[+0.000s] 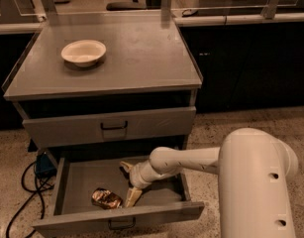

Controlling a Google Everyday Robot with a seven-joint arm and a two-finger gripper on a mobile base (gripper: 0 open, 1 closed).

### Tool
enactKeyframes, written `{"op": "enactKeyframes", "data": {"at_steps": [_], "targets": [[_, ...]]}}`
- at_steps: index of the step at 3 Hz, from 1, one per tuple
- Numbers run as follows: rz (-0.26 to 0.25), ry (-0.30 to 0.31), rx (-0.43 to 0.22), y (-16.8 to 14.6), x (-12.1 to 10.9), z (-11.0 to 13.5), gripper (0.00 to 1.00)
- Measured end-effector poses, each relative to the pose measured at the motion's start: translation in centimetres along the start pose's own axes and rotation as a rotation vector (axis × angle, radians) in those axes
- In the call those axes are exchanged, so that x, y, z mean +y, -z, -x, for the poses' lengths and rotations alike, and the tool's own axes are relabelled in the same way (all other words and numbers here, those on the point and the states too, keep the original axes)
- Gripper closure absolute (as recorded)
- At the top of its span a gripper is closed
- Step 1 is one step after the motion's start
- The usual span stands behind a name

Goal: Pick orange can from middle drawer and place on counter

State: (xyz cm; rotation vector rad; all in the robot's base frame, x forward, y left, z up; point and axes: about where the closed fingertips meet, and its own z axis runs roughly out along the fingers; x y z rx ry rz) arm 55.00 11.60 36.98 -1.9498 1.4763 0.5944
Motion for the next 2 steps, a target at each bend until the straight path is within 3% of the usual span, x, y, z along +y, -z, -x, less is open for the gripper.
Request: {"op": "enactKeyframes", "data": {"at_steps": [1,2], "targets": [[0.031,-0.015,-0.049,-3.02,-0.62,0.08,0.0],[0.031,-0.015,-0.049,-3.02,-0.62,0.08,0.0]]}}
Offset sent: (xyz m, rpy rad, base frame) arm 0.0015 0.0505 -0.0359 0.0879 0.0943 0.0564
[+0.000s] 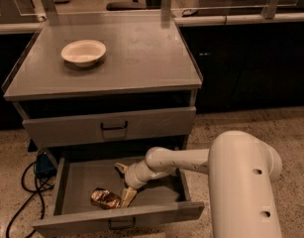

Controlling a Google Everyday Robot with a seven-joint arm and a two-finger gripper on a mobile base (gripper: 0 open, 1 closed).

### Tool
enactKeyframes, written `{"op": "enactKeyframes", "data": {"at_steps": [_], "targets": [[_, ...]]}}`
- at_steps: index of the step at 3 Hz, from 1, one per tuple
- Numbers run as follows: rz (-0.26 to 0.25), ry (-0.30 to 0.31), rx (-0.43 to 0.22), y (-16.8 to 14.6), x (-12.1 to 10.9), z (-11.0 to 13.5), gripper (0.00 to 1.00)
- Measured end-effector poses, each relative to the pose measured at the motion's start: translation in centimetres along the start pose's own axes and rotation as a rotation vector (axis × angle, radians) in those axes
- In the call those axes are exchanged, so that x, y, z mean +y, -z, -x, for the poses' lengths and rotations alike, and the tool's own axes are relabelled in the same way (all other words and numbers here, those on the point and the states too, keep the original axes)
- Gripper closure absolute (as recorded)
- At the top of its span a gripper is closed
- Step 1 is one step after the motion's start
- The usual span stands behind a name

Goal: Pick orange can from middle drawer and place on counter

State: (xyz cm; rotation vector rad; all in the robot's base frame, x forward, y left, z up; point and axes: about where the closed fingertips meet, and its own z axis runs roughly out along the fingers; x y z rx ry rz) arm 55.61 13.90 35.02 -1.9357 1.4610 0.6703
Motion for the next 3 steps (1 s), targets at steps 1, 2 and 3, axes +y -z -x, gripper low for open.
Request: {"op": "enactKeyframes", "data": {"at_steps": [1,2,3], "targets": [[-0.064,0.041,0.033,0.7,0.3,1.4,0.0],[-0.064,0.041,0.033,0.7,0.4,1.4,0.0],[-0.025,0.022,0.039,-0.1,2.3,2.9,0.0]]}}
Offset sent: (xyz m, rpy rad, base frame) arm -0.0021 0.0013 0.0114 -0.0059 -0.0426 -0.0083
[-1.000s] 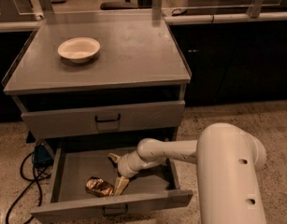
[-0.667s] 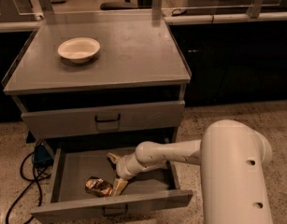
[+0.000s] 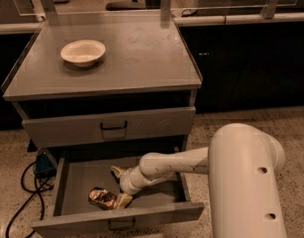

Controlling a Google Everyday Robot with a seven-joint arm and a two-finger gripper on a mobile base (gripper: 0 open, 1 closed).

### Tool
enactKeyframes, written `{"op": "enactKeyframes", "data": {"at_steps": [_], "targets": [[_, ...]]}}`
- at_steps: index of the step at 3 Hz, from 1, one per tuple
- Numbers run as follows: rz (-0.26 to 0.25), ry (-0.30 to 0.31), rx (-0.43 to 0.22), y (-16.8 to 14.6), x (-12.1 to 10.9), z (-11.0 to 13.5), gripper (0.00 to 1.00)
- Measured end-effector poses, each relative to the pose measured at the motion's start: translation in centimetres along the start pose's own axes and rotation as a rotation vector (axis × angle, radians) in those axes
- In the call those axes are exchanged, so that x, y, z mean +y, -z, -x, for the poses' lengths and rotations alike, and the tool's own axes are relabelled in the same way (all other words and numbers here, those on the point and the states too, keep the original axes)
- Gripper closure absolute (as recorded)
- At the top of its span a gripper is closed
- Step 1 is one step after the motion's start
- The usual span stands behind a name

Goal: Pick orange can from middle drawer and place on counter

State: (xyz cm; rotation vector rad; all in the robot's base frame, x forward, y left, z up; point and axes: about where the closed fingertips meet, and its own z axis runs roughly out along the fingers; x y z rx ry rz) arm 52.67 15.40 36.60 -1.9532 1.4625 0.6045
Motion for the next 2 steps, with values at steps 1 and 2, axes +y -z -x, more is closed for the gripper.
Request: {"op": "enactKeyframes", "data": {"at_steps": [1,2], "targets": [[0.049,-0.028,-0.01,-0.5,2.3,1.9,0.0],[0.072,0.004,0.002,-1.8,1.8,2.5,0.0]]}}
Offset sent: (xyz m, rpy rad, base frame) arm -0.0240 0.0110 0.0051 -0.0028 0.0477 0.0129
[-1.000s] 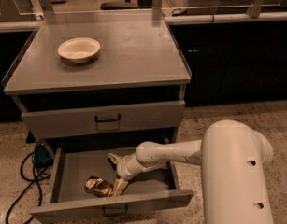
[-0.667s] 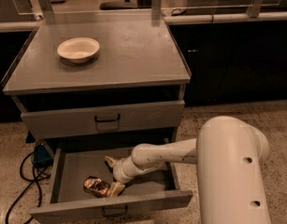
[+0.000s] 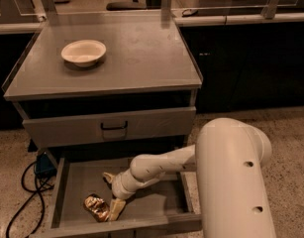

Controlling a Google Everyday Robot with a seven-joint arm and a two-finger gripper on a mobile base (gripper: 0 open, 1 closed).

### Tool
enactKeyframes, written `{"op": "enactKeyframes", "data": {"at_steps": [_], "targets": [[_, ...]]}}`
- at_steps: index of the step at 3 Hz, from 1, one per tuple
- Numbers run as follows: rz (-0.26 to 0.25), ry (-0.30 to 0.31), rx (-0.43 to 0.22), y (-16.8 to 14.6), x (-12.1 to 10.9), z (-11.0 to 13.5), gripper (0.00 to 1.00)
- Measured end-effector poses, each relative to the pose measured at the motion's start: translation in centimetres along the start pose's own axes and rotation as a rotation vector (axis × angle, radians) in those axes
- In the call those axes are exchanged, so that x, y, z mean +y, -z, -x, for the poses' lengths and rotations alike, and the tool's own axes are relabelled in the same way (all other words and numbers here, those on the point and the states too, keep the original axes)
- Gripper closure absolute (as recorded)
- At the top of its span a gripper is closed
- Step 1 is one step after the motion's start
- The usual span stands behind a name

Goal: Pick orange can from middle drawer and place on counter

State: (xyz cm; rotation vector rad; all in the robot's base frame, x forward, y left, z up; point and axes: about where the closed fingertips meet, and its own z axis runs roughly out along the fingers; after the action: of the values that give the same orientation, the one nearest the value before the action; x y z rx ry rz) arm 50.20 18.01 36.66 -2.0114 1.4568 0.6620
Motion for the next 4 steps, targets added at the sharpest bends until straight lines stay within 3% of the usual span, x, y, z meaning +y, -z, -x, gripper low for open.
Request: {"op": "enactKeyframes", "data": {"at_steps": [1,2,3,4], "targets": [[-0.005,0.003,0.003,-0.1,-0.1,-0.1,0.0],[0.07,0.072,0.042,-1.0,0.0,0.3,0.0],[0.07,0.072,0.042,-1.0,0.0,0.3,0.0],[0.106,0.12,0.034,-1.5,-0.2,0.2,0.0]]}}
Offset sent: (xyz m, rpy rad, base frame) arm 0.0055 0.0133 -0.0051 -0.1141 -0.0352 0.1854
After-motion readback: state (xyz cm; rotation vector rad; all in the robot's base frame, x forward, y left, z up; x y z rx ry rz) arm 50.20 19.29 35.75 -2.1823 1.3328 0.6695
